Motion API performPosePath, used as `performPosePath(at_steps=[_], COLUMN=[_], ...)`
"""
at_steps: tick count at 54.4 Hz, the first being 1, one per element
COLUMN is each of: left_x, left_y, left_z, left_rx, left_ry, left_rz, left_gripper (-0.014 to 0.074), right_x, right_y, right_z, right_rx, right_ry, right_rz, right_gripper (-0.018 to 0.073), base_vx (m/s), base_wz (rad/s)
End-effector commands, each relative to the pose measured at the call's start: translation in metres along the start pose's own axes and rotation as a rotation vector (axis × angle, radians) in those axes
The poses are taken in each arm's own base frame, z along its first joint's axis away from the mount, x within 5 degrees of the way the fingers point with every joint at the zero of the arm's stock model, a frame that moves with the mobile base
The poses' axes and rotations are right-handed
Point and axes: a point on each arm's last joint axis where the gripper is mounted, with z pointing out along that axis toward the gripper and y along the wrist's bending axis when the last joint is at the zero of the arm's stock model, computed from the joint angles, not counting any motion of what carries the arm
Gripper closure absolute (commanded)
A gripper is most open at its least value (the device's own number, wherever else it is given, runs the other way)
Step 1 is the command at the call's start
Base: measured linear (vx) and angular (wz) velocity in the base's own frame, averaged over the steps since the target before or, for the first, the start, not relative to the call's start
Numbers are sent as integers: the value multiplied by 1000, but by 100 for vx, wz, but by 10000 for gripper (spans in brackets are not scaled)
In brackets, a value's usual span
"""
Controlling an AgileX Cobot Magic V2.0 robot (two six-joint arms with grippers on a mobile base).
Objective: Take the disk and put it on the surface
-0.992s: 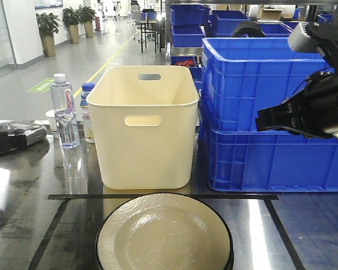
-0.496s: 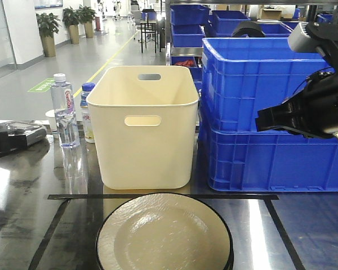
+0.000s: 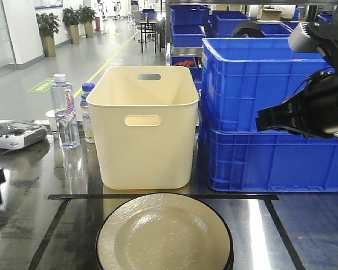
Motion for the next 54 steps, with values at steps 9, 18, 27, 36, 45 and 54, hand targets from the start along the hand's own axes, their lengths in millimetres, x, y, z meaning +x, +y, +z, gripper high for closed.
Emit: performPosePath(at_steps=[9,18,27,36,45,54], left_x=[56,97,134,163,174,180], left_y=[8,17,29,38,40,42], left_z=[-30,-42,-62,-78,-91,-93], left_rx=[46,40,-13,-67,-119,-149], left_ry=[-294,-293,-328,-384,-334,-297], left_rz=[-19,-18,2,-2,-13,-23], left_gripper=[605,605,605,605,605,605], right_x=[-16,-16,-16,-16,-16,-15], right_y=[3,3,3,3,3,3], right_z=[-22,-22,-22,-22,-22,-21], right_rx=[20,20,20,20,20,17], right_ry=[-136,-136,-136,-136,-135,-129], right_rz=[-12,-12,-12,-12,-12,-10], right_gripper=[531,531,531,531,531,531], base_vx=[0,0,0,0,0,0], base_wz=[0,0,0,0,0,0])
